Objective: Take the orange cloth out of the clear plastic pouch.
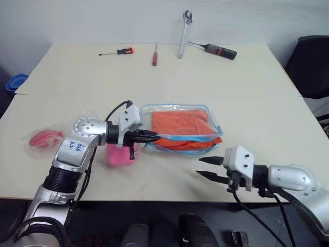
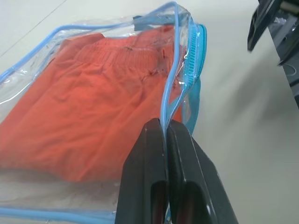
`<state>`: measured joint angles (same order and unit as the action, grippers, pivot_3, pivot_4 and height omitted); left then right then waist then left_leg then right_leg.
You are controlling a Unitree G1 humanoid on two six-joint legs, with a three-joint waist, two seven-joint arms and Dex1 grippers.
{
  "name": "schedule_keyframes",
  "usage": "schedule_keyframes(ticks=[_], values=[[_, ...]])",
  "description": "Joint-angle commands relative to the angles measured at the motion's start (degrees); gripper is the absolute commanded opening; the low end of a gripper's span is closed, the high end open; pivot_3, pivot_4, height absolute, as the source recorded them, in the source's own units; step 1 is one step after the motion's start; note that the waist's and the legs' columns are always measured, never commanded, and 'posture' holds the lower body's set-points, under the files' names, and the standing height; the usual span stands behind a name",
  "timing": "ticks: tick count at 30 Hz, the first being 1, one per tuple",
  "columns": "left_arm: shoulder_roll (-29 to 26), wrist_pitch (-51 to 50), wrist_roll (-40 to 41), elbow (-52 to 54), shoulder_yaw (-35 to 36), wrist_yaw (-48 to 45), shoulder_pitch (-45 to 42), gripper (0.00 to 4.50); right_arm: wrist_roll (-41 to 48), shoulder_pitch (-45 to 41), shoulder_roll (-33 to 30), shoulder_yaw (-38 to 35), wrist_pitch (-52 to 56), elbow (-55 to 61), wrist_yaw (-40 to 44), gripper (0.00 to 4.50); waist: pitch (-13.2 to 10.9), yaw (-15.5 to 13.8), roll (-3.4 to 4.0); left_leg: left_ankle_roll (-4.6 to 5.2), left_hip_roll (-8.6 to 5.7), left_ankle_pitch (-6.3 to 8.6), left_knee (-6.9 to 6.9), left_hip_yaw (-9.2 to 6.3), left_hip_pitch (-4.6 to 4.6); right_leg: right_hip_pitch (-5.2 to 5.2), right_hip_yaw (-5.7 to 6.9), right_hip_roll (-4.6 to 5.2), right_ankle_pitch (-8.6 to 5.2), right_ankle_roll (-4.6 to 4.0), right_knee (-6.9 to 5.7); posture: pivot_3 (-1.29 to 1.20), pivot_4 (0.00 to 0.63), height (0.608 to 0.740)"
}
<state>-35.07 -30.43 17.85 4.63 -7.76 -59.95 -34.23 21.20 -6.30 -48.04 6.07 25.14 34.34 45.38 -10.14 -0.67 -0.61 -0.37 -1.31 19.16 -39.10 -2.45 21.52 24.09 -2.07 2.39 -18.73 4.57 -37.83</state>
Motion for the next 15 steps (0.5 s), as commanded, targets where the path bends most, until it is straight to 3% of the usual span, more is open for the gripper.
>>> schedule_keyframes(ticks=[1, 6, 10, 14, 15], values=[[-0.23, 0.36, 0.24, 3.15, 0.26, 0.77, 0.96, 0.00, -7.58, -5.76, 2.44, 4.89, -4.39, -3.82, -1.00, 0.10, 0.00, 0.36, 0.00, -0.02, 0.00, -0.01, 0.02, -0.01, -0.01, 0.01, 0.01, -0.01, 0.00, 0.00, 0.00, 0.00, 0.150, 0.740], [0.20, 1.28, -0.67, 3.29, -0.53, 1.46, 1.78, 0.00, -21.13, -16.15, 6.15, 12.99, -11.98, -16.20, -2.29, 0.04, 0.00, 0.73, 0.00, -0.04, -0.02, -0.02, 0.03, 0.00, 0.00, 0.02, 0.01, 0.02, 0.00, 0.00, 0.03, 0.00, 0.150, 0.740], [0.42, 1.74, -0.91, 3.49, -0.98, 1.94, 2.06, 0.00, -28.14, -19.94, 6.97, 15.65, -18.73, -23.95, -2.32, 0.90, 0.00, 0.62, 0.00, -0.06, -0.04, -0.03, 0.04, -0.03, 0.01, 0.03, 0.04, 0.05, 0.00, 0.00, 0.03, 0.00, 0.150, 0.740], [0.64, 1.96, -1.02, 3.68, -1.08, 2.35, 2.10, 0.00, -29.69, -20.29, 7.08, 15.91, -22.68, -25.46, -0.23, 2.20, 0.00, 0.77, 0.00, -0.05, -0.03, -0.03, 0.05, -0.02, 0.04, 0.05, 0.03, 0.04, 0.00, 0.00, 0.07, 0.00, 0.150, 0.740], [0.69, 2.02, -1.07, 3.67, -1.09, 2.44, 2.09, 0.00, -29.67, -20.21, 7.14, 15.73, -23.31, -25.49, 0.40, 2.20, 0.00, 0.77, 0.00, -0.05, -0.03, -0.03, 0.05, -0.02, 0.04, 0.05, 0.03, 0.04, 0.00, 0.00, 0.06, 0.00, 0.150, 0.740]])
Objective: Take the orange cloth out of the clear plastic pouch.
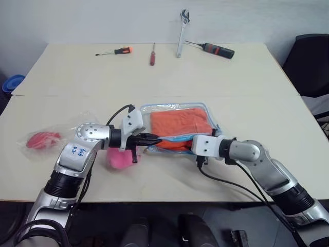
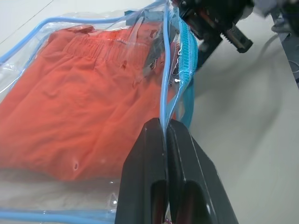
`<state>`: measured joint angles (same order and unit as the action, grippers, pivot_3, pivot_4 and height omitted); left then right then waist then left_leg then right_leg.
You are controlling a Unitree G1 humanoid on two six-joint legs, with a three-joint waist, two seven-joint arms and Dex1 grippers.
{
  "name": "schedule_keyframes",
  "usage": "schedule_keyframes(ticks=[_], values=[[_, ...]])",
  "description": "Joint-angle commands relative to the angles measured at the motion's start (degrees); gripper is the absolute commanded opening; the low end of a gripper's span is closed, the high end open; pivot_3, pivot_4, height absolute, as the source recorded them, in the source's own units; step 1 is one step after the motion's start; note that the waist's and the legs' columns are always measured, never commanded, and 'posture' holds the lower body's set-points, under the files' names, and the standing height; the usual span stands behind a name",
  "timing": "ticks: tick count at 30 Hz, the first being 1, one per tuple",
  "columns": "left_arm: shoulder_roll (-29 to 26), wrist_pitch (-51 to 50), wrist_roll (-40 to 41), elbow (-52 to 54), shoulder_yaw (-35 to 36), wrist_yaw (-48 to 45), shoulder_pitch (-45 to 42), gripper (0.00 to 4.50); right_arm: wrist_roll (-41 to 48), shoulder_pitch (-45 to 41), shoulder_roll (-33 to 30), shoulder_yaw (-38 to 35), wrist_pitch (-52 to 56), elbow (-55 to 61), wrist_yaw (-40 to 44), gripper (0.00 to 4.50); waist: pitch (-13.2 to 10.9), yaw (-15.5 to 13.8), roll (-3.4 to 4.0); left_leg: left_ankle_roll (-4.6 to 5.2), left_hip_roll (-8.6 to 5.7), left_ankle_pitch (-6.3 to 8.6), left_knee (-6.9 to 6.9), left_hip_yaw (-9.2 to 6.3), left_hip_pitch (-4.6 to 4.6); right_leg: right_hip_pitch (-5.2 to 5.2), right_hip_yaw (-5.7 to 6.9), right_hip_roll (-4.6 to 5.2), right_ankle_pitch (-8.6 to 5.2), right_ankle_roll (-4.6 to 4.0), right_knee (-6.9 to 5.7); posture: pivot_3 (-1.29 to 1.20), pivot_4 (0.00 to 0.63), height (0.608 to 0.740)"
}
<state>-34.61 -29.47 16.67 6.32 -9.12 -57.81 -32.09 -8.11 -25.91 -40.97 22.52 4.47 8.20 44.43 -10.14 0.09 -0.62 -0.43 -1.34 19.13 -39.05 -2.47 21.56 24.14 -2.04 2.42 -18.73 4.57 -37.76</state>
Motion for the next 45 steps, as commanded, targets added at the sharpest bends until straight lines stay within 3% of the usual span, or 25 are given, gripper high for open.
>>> schedule_keyframes(ticks=[1, 18, 26, 40, 43, 45], values=[[0.26, 1.12, 0.07, 1.96, 0.24, 0.39, -0.06, 0.00, -0.14, -0.52, 0.22, -1.02, -3.04, 0.65, 1.83, 2.20, 0.00, 0.01, 0.00, 0.00, 0.00, 0.00, 0.00, 0.00, 0.00, 0.00, 0.00, 0.00, 0.00, 0.00, -0.01, 0.00, 0.150, 0.740], [0.60, 1.83, -0.05, 1.76, -0.39, 0.40, -0.84, 0.00, -7.23, -4.55, 6.24, 1.43, -10.08, -5.21, 1.79, 2.20, 0.00, 0.11, 0.00, 0.00, 0.00, 0.00, 0.00, 0.00, 0.00, 0.01, 0.00, -0.01, 0.00, 0.00, -0.02, 0.00, 0.150, 0.740], [0.27, 2.60, -0.44, 2.14, -0.55, 0.17, -0.39, 0.00, -5.16, -4.09, 7.80, 1.48, -10.70, -3.42, 5.45, 2.20, 0.00, 0.07, 0.00, -0.01, 0.00, -0.01, -0.01, 0.00, 0.00, 0.03, 0.00, 0.00, 0.00, 0.00, -0.04, 0.00, 0.150, 0.740], [0.45, 1.73, -0.01, 4.01, -0.34, 0.99, 0.25, 0.00, -10.61, -7.36, 11.21, 2.12, -11.46, -13.83, 2.40, 2.20, 0.00, 0.21, 0.01, -0.04, 0.01, -0.02, -0.01, -0.01, -0.01, 0.03, 0.00, -0.01, 0.00, 0.00, -0.07, 0.00, 0.150, 0.740], [0.30, 1.41, 0.16, 4.40, -0.17, 1.13, 0.51, 0.00, -10.30, -7.66, 11.62, 2.10, -10.64, -15.77, 2.77, 1.60, 0.00, 0.21, 0.01, -0.04, 0.00, -0.02, -0.01, 0.00, -0.01, 0.03, -0.01, -0.01, 0.00, 0.00, -0.07, 0.00, 0.150, 0.740], [0.21, 1.40, 0.16, 4.44, -0.13, 1.18, 0.66, 0.00, -10.04, -7.52, 11.59, 2.00, -10.68, -16.28, 3.11, 0.95, 0.00, 0.20, 0.01, -0.04, 0.00, -0.02, -0.01, 0.00, -0.01, 0.02, -0.01, 0.00, 0.00, 0.00, -0.06, 0.00, 0.150, 0.740]])
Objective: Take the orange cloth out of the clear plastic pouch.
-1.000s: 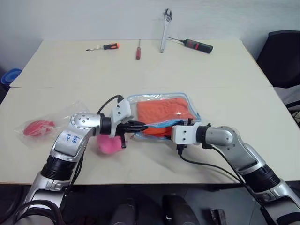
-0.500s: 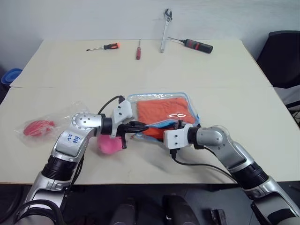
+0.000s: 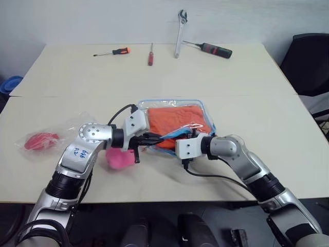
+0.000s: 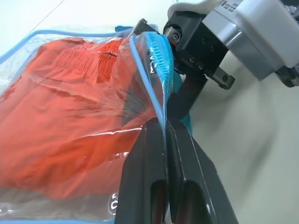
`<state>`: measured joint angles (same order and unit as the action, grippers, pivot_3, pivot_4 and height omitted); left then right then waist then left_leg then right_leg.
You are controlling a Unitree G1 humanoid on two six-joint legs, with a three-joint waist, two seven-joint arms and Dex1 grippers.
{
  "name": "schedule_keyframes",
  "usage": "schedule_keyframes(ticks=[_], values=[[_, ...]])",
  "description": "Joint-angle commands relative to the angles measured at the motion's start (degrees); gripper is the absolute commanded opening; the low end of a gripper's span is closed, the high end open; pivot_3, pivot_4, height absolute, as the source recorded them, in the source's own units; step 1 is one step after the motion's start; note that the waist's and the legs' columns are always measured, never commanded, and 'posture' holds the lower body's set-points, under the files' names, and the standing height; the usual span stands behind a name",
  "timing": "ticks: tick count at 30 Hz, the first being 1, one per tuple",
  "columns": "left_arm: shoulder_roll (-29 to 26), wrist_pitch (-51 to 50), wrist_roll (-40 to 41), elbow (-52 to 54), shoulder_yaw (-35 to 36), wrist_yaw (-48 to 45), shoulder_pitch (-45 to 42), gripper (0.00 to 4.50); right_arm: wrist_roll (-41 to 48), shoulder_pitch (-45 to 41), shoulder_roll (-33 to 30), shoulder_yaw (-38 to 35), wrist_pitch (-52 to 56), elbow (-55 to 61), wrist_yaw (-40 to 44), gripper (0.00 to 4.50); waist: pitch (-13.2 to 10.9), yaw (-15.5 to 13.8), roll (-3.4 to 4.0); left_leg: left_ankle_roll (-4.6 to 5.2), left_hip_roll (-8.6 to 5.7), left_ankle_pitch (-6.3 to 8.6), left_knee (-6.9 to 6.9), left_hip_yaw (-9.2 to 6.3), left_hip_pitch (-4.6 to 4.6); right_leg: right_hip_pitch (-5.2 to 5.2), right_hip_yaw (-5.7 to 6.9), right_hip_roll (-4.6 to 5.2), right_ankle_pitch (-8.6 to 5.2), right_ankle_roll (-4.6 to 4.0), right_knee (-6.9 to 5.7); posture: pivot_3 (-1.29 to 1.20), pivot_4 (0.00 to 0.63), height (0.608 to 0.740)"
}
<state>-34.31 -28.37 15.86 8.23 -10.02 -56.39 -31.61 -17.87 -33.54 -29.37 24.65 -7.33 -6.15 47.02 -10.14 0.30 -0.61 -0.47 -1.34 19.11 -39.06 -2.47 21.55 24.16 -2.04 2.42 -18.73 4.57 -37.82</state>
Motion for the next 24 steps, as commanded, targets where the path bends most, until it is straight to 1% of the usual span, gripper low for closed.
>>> schedule_keyframes(ticks=[1, 2, 3, 7, 9, 14, 17, 23, 24], values=[[-0.13, 0.34, 0.93, 2.49, 0.80, -0.22, 0.28, 0.00, -0.55, 0.24, -0.30, -0.03, 0.76, -2.08, 0.61, 0.56, 0.00, -0.04, 0.00, 0.00, 0.00, 0.00, 0.00, 0.00, 0.00, 0.00, 0.00, 0.00, 0.00, 0.00, 0.00, 0.00, 0.150, 0.740], [-0.14, 0.32, 0.92, 2.45, 0.84, -0.19, 0.37, 0.00, -0.79, 0.35, -0.57, 0.04, 0.50, -2.14, 0.68, 0.21, 0.00, -0.05, 0.00, 0.00, 0.00, 0.00, 0.00, 0.00, 0.00, 0.00, 0.00, 0.00, 0.00, 0.00, 0.00, 0.00, 0.150, 0.740], [-0.08, 0.14, 0.99, 2.42, 0.93, -0.06, 0.47, 0.00, -0.89, 0.53, -0.86, 0.09, 0.34, -2.03, 0.87, 0.02, 0.00, -0.05, 0.00, 0.00, 0.00, 0.00, 0.00, 0.00, 0.00, 0.00, 0.00, 0.00, 0.00, 0.00, 0.00, 0.00, 0.150, 0.740], [0.92, -1.16, 1.97, 1.95, 1.63, 0.83, 0.48, 0.00, -0.76, 1.07, -1.36, 0.17, 0.21, -1.30, 1.55, 0.02, 0.00, -0.12, 0.00, 0.00, 0.00, 0.00, 0.00, 0.00, 0.00, -0.01, 0.00, 0.01, 0.00, 0.00, 0.00, 0.00, 0.150, 0.740], [2.40, -2.75, 2.86, 0.87, 2.51, 2.29, -0.39, 0.00, -0.98, 1.24, -1.80, 0.61, -0.70, -0.64, 2.02, 0.02, 0.00, -0.20, 0.00, 0.00, -0.01, 0.00, -0.01, -0.01, 0.00, -0.01, 0.01, 0.01, 0.00, 0.00, 0.00, 0.00, 0.150, 0.740], [7.79, -4.94, 1.32, -5.33, 4.80, 10.12, -4.13, 0.00, 0.83, 2.55, -3.20, -0.54, -4.88, 4.42, 2.23, 0.02, 0.01, -0.44, -0.02, 0.01, -0.06, 0.00, -0.07, -0.07, 0.00, -0.06, 0.06, 0.05, 0.00, 0.00, 0.01, 0.00, 0.150, 0.740], [9.67, -3.54, -0.96, -9.43, 4.52, 13.79, -5.78, 0.00, 3.89, 4.00, -5.28, -2.52, -7.54, 9.00, 3.68, 0.02, 0.01, -0.22, -0.02, 0.01, -0.06, 0.00, -0.05, -0.05, 0.00, -0.05, 0.05, 0.04, 0.00, 0.00, 0.00, 0.00, 0.150, 0.740], [9.44, 3.39, -6.90, -14.51, 1.48, 15.84, -5.77, 0.00, 11.84, 9.42, -10.67, -5.44, -11.04, 18.50, 8.26, 0.02, 0.01, -0.22, -0.03, 0.00, -0.04, 0.00, 0.00, -0.06, 0.00, -0.04, 0.06, 0.01, 0.00, 0.00, 0.03, 0.00, 0.150, 0.740], [9.67, 3.81, -7.46, -15.28, 1.56, 16.42, -5.88, 0.00, 12.94, 11.14, -12.58, -5.63, -11.46, 20.31, 9.87, 0.02, 0.01, -0.26, -0.03, 0.00, -0.04, 0.00, 0.00, -0.06, 0.00, -0.04, 0.05, 0.01, 0.00, 0.00, 0.03, 0.00, 0.150, 0.740]])
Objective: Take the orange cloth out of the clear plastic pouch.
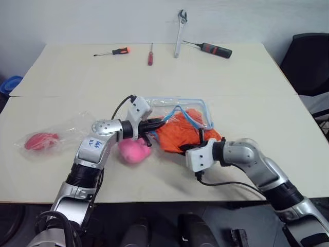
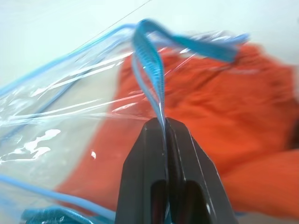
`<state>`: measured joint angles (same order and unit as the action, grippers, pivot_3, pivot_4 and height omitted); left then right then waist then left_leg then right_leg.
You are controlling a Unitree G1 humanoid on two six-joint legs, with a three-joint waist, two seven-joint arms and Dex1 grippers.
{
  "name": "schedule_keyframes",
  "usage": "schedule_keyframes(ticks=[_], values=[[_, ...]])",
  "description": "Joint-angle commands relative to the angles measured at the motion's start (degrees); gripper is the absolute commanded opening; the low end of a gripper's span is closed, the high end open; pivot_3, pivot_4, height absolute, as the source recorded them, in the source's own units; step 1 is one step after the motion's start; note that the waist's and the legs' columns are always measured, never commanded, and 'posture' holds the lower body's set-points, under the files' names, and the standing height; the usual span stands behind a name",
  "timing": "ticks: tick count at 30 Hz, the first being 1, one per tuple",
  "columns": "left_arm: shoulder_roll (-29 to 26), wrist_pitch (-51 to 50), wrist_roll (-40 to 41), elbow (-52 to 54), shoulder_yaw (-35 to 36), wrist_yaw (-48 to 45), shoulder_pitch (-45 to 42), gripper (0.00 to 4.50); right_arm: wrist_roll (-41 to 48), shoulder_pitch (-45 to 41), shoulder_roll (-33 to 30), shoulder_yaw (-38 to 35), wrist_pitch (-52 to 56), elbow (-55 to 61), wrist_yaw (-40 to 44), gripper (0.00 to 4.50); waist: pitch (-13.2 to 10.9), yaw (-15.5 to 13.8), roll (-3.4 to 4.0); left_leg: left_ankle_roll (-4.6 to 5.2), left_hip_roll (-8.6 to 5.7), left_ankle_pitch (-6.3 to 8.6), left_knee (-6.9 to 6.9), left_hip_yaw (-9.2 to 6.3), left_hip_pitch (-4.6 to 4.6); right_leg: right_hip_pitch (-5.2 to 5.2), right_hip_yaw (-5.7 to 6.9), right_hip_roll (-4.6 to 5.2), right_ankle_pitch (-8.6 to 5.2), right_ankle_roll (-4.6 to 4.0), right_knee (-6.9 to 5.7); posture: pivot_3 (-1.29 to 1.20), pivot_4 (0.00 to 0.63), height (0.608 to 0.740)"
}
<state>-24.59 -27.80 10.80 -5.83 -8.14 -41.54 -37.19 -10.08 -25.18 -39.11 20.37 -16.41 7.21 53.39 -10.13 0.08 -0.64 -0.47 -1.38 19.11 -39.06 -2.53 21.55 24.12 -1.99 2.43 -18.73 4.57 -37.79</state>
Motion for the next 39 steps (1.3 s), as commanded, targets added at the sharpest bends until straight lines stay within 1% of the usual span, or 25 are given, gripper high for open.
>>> schedule_keyframes(ticks=[1, 4, 6, 10, 15, 16, 18, 20, 22, 24, 26, 29, 35, 38, 39], values=[[0.18, 3.50, -2.85, -1.93, -0.16, 2.15, -0.46, 0.00, 5.88, 4.29, -4.56, -1.50, -2.82, 8.35, 4.95, 0.02, 0.00, -0.05, 0.00, 0.00, 0.00, 0.00, 0.00, 0.00, 0.00, 0.00, -0.01, 0.01, 0.00, 0.00, 0.00, 0.00, 0.150, 0.740], [0.28, 5.10, -4.48, -4.24, 0.04, 3.33, -1.19, 0.00, 7.84, 10.78, -12.16, -2.62, -3.11, 12.15, 9.80, 0.02, 0.00, -0.68, -0.01, 0.01, -0.02, 0.01, -0.02, -0.01, 0.01, -0.02, 0.01, 0.04, 0.00, 0.00, 0.05, 0.00, 0.150, 0.740], [-0.01, 5.79, -4.93, -4.83, 0.20, 3.29, -1.36, 0.00, 9.23, 14.95, -16.41, -4.47, -2.84, 13.53, 11.28, 0.02, -0.01, -1.03, -0.02, 0.03, -0.03, 0.02, -0.03, 0.01, 0.00, -0.08, 0.00, 0.04, 0.01, 0.01, 0.09, 0.00, 0.150, 0.740], [-2.10, 6.51, -5.44, -3.39, 0.11, 1.42, -0.81, 0.00, 11.54, 23.83, -23.37, -11.59, -2.98, 13.63, 11.77, 0.02, -0.02, -1.29, -0.04, 0.05, -0.01, 0.03, 0.00, 0.03, -0.15, -0.19, -0.04, 0.01, 0.01, 0.01, 0.08, 0.00, 0.150, 0.740], [-6.51, 6.85, -4.86, 2.12, -0.20, -3.08, 2.79, 0.00, 11.01, 35.40, -27.13, -24.20, -4.35, 8.81, 9.41, 0.02, -0.03, -1.40, -0.04, 0.06, 0.03, 0.04, 0.07, 0.02, -0.33, -0.42, -0.03, 0.00, 0.01, 0.01, 0.19, 0.00, 0.150, 0.740], [-7.90, 7.05, -4.81, 3.62, -0.39, -4.39, 4.14, 0.00, 10.17, 37.42, -27.39, -27.89, -4.68, 5.77, 8.34, 0.02, -0.03, -1.44, -0.04, 0.06, 0.03, 0.04, 0.07, 0.02, -0.38, -0.46, -0.03, 0.00, 0.01, 0.01, 0.21, 0.00, 0.150, 0.740], [-9.64, 7.60, -5.05, 5.55, -0.66, -5.85, 5.98, 0.00, 8.73, 39.62, -27.69, -32.59, -5.73, 0.97, 6.67, 0.02, -0.03, -1.44, -0.05, 0.07, 0.03, 0.05, 0.07, 0.02, -0.38, -0.49, -0.03, 0.01, 0.01, 0.01, 0.23, 0.00, 0.150, 0.740], [-10.40, 7.88, -5.18, 6.48, -0.72, -6.45, 7.03, 0.00, 7.35, 39.55, -27.75, -35.15, -6.27, -4.11, 4.62, 0.02, -0.03, -1.42, -0.05, 0.08, 0.02, 0.05, 0.07, 0.03, -0.45, -0.56, -0.04, 0.02, 0.01, 0.02, 0.26, 0.00, 0.150, 0.740], [-10.56, 7.85, -4.94, 6.97, -0.84, -7.05, 7.33, 0.00, 4.58, 36.95, -27.66, -36.02, -6.92, -10.93, 0.43, 0.02, -0.03, -1.38, -0.05, 0.10, 0.03, 0.06, 0.07, 0.03, -0.48, -0.59, -0.03, 0.01, 0.01, 0.02, 0.27, 0.00, 0.150, 0.740], [-10.43, 7.59, -4.94, 7.47, -1.17, -7.50, 7.21, 0.00, 2.83, 32.45, -26.56, -35.30, -6.08, -16.22, -3.79, 0.02, -0.03, -1.34, -0.04, 0.11, 0.01, 0.07, 0.07, 0.06, -0.50, -0.60, -0.05, 0.02, 0.01, 0.02, 0.27, 0.00, 0.150, 0.740], [-10.30, 7.75, -5.21, 7.68, -1.62, -7.85, 6.92, 0.00, 2.19, 28.88, -25.24, -34.40, -5.60, -19.19, -6.57, 0.02, -0.03, -1.28, -0.04, 0.11, 0.02, 0.06, 0.07, 0.07, -0.48, -0.56, -0.05, 0.00, 0.01, 0.02, 0.27, 0.00, 0.150, 0.740], [-10.28, 8.25, -5.77, 7.48, -2.13, -8.08, 6.61, 0.00, 2.37, 26.68, -23.78, -34.27, -4.76, -20.86, -8.57, 0.02, -0.02, -1.28, -0.03, 0.09, 0.04, 0.06, 0.12, 0.07, -0.45, -0.51, -0.04, -0.02, 0.01, 0.01, 0.25, 0.00, 0.150, 0.740], [-10.65, 8.62, -5.89, 7.51, -1.86, -8.63, 6.96, 0.00, 4.20, 25.14, -22.04, -34.59, -1.49, -20.19, -9.98, 0.02, -0.02, -1.27, -0.03, 0.10, 0.04, 0.06, 0.12, 0.10, -0.43, -0.50, -0.07, -0.02, 0.01, 0.02, 0.24, 0.00, 0.150, 0.740], [-9.86, 7.88, -4.60, 9.41, -2.19, -9.45, 7.93, 0.00, 10.82, 24.38, -15.69, -30.68, 0.40, -10.54, -7.50, 0.02, -0.02, -1.04, -0.03, 0.10, 0.09, 0.06, 0.12, 0.07, -0.44, -0.50, -0.05, -0.06, 0.01, 0.02, 0.23, 0.00, 0.150, 0.740], [-9.39, 7.21, -3.91, 10.39, -2.29, -9.70, 8.32, 0.00, 11.70, 24.11, -13.67, -28.70, 0.46, -7.28, -6.93, 0.02, -0.02, -0.82, -0.03, 0.09, 0.12, 0.06, 0.13, 0.07, -0.43, -0.49, -0.06, -0.09, 0.01, 0.02, 0.23, 0.00, 0.150, 0.740]])
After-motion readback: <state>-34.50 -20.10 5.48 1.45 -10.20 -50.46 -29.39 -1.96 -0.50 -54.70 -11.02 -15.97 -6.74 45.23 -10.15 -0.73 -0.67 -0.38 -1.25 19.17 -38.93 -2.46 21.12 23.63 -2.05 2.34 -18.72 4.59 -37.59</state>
